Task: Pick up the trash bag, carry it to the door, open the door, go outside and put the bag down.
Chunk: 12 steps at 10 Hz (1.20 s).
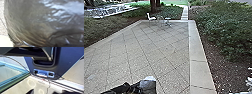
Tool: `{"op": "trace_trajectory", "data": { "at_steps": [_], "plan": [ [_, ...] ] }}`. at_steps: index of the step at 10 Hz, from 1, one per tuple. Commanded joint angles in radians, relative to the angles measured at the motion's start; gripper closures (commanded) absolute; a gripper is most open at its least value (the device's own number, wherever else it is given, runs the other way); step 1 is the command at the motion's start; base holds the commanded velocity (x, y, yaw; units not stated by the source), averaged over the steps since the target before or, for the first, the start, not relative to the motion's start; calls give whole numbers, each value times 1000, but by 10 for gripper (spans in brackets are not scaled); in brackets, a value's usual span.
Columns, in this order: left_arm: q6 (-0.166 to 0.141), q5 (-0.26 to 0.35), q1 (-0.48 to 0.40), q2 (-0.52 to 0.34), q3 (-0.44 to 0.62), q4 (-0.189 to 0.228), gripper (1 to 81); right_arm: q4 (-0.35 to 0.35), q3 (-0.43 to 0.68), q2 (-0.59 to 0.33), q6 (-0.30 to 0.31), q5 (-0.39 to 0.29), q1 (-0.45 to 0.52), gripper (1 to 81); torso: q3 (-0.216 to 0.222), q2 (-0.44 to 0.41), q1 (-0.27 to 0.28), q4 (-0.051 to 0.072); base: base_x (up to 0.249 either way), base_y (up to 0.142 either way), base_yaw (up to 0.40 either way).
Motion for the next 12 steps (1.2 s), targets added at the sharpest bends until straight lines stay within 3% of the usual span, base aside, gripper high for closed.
{"op": "trace_trajectory", "data": {
  "at_steps": [1,2,3,6,8,9,10,12],
  "plan": [
    [-11,101,-146,-54,-37,-27,811,-2,4,13,-3,-84,-6,10,0,0,0,0,0,0,0],
    [-16,112,-148,-56,-37,-27,811,-2,-2,15,-3,-84,-6,10,0,0,0,0,0,0,0],
    [-17,112,-148,-57,-37,-28,10,-2,-5,15,-3,-84,-4,10,0,0,0,0,0,0,0],
    [-28,113,-144,-62,-37,-27,10,-1,-5,16,-3,-82,-4,10,0,0,0,0,0,0,0],
    [-24,113,-76,-45,-33,-22,10,-1,-5,18,-3,-79,-4,10,0,0,0,0,0,0,0],
    [-19,112,-17,-22,-34,-16,10,2,-7,20,-3,-80,-6,10,21,0,0,0,0,0,0],
    [7,100,44,6,-37,-6,10,2,-8,21,-3,-80,-4,10,71,0,1,0,0,0,0],
    [67,86,150,44,-37,-5,10,4,-14,26,-3,-80,-3,10,107,0,1,0,0,0,0]
  ]
}}
